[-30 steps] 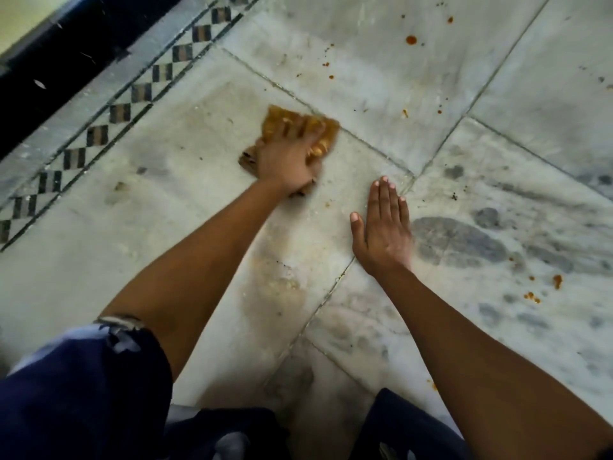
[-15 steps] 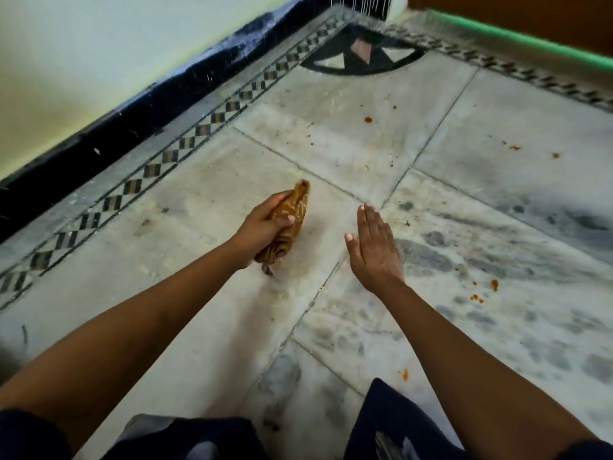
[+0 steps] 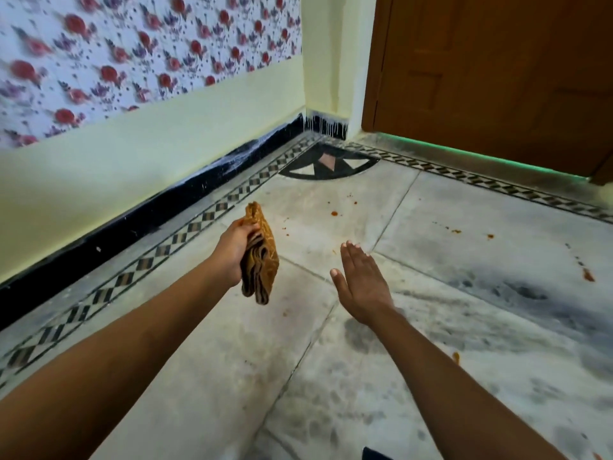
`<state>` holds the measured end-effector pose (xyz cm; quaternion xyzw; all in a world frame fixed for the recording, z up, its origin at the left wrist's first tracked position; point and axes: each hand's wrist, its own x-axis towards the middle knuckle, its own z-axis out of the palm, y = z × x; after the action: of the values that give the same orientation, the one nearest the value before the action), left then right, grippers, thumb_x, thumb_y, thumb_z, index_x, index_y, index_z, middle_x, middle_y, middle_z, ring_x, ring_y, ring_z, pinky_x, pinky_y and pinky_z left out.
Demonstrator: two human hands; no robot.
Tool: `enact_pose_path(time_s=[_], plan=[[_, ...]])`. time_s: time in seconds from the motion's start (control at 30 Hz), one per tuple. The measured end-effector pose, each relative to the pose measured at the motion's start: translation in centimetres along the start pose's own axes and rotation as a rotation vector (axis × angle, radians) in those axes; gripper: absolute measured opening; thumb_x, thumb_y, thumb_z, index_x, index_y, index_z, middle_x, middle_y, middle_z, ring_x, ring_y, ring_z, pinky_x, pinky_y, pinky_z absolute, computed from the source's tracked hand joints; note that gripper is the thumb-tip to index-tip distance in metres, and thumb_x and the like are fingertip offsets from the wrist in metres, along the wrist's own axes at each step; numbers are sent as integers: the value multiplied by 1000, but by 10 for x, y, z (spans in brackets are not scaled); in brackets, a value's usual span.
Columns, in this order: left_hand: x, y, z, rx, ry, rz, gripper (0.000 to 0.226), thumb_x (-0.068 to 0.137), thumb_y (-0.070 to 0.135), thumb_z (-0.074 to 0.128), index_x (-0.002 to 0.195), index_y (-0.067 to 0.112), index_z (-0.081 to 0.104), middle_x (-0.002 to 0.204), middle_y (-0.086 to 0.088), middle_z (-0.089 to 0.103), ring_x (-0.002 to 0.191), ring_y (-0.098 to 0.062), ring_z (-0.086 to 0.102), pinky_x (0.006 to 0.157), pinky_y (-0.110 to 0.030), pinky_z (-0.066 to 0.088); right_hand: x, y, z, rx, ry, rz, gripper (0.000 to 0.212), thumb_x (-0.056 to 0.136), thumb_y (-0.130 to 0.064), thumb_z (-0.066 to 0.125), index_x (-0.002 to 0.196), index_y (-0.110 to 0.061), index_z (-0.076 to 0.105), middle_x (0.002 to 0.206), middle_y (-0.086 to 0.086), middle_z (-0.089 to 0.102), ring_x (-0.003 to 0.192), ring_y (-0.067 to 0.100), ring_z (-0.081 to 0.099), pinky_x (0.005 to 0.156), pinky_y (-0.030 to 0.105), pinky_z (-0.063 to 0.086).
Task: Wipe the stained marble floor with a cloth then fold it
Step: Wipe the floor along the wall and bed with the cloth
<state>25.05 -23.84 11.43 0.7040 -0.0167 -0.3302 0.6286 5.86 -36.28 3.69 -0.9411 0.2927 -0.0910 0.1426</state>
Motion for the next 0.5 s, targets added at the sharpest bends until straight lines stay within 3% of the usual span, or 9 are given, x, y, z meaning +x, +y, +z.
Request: enact_pose_path(time_s=[0.2,0.37,0.5], plan=[[4,20,3,37,115,6,31,93,28,53,122,19,54,94,-10,63,80,-26,62,61,-33,47,13,6,-8,68,-13,-7,61,100,-43,17,150,-11,3,159,4,1,146,14,-3,115,27,-9],[22,27,-5,168,125,55,42,94,29,49,136,23,43,122,-14,57,92,-29,59,73,-36,47,35,13,-3,45,-21,14,61,100,-42,18,150,-10,4,159,6,3,146,16,0,115,29,-7],[55,19,-11,241,153,129,44,95,29,48,138,28,42,131,-11,52,96,-28,55,76,-36,46,52,15,17,-9,-60,24,61,100,-42,16,150,-12,1,159,6,2,146,16,-2,115,29,-8]])
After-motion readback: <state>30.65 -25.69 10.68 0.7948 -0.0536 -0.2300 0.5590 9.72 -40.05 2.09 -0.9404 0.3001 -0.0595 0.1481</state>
